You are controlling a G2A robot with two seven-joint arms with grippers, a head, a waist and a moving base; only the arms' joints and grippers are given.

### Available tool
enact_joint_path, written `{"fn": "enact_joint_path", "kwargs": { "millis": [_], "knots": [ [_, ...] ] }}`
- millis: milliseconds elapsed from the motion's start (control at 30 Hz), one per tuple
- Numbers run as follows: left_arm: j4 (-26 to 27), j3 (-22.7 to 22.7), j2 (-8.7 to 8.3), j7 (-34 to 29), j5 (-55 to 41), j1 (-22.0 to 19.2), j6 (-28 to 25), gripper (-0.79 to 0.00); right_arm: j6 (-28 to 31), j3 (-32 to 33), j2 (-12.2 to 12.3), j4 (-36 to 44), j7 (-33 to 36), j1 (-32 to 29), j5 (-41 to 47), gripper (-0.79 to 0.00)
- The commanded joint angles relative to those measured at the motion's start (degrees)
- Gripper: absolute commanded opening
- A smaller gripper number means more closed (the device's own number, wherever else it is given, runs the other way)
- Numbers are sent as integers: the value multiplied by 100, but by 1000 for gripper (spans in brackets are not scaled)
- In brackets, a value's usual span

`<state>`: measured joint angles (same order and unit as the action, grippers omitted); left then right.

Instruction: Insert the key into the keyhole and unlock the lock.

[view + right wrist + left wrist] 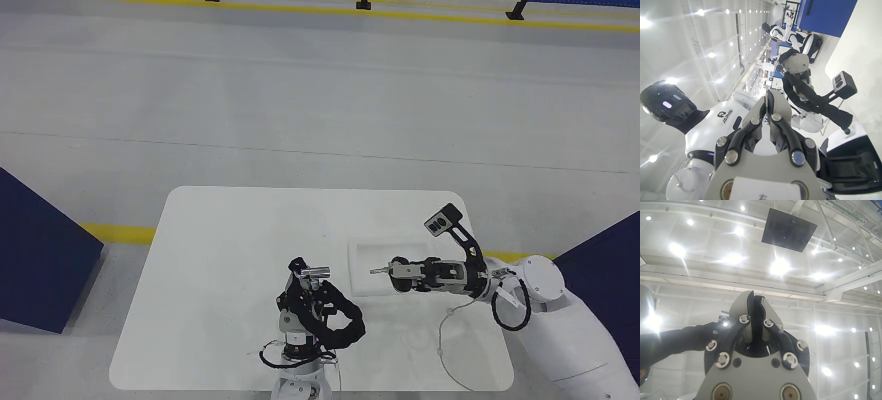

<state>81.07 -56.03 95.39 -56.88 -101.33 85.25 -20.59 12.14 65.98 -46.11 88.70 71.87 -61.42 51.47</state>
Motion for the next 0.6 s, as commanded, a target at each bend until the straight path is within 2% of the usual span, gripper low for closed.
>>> {"fn": "enact_joint_path", "kwargs": {
  "millis": [0,300,567],
  "knots": [
    [0,0,0,0,0,0,0,-785,-122,-129,-46,-61,-17,137,-52,-785],
    [0,0,0,0,0,0,0,-785,-491,-576,-247,-226,-190,556,-162,-785],
    [0,0,0,0,0,0,0,-785,-491,-576,-247,-226,-190,556,-162,-785]
  ]
}}
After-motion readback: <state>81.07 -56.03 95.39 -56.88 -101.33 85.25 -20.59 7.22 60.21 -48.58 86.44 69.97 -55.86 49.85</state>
